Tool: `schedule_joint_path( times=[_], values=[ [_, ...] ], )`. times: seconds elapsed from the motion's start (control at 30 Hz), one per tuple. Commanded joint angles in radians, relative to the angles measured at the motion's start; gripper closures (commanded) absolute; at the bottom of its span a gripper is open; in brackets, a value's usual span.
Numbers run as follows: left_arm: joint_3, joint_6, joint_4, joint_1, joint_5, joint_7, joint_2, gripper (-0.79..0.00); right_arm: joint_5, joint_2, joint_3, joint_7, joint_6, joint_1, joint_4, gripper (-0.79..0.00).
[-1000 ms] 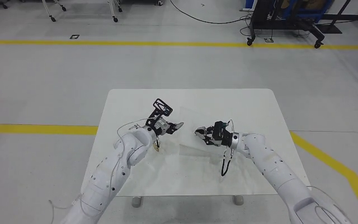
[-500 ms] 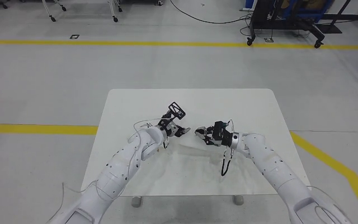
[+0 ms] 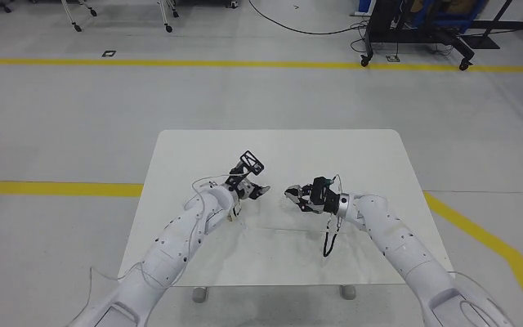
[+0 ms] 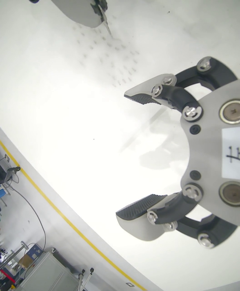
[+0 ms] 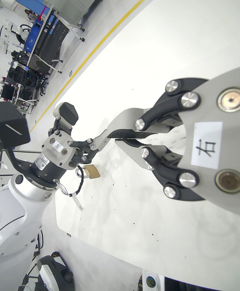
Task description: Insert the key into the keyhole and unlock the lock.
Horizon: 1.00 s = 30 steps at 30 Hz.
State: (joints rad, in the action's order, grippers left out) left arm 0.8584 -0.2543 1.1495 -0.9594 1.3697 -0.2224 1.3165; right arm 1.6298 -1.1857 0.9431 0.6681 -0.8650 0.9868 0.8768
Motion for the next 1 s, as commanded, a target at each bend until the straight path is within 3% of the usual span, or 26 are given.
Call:
schedule_joint_path(
  times=[0.0,0.13,0.33,0.67,0.77,0.97],
  values=[
    [0.055,-0.010,0.053,-0.025,-0.014,0.040,-0.015,-0.785,0.000,0.000,0.000,0.000,0.000,0.000,0.000,0.000],
    [0.216,-0.061,0.246,-0.128,0.007,0.072,-0.066,-0.785,0.000,0.000,0.000,0.000,0.000,0.000,0.000,0.000],
    [0.433,-0.154,0.529,-0.376,0.073,0.101,-0.126,-0.785,0.000,0.000,0.000,0.000,0.000,0.000,0.000,0.000],
    [0.433,-0.154,0.529,-0.376,0.073,0.101,-0.126,-0.785,-0.009,-0.001,0.001,0.004,0.002,0.003,0.003,0.000],
    [0.437,-0.134,0.492,-0.387,-0.024,0.127,-0.121,-0.785,-0.132,-0.006,0.022,0.022,-0.015,0.030,0.010,0.000],
    [0.437,-0.179,0.350,-0.335,-0.331,0.121,-0.105,-0.785,-0.479,-0.028,0.057,-0.082,-0.122,0.035,-0.028,0.000]
  ],
)
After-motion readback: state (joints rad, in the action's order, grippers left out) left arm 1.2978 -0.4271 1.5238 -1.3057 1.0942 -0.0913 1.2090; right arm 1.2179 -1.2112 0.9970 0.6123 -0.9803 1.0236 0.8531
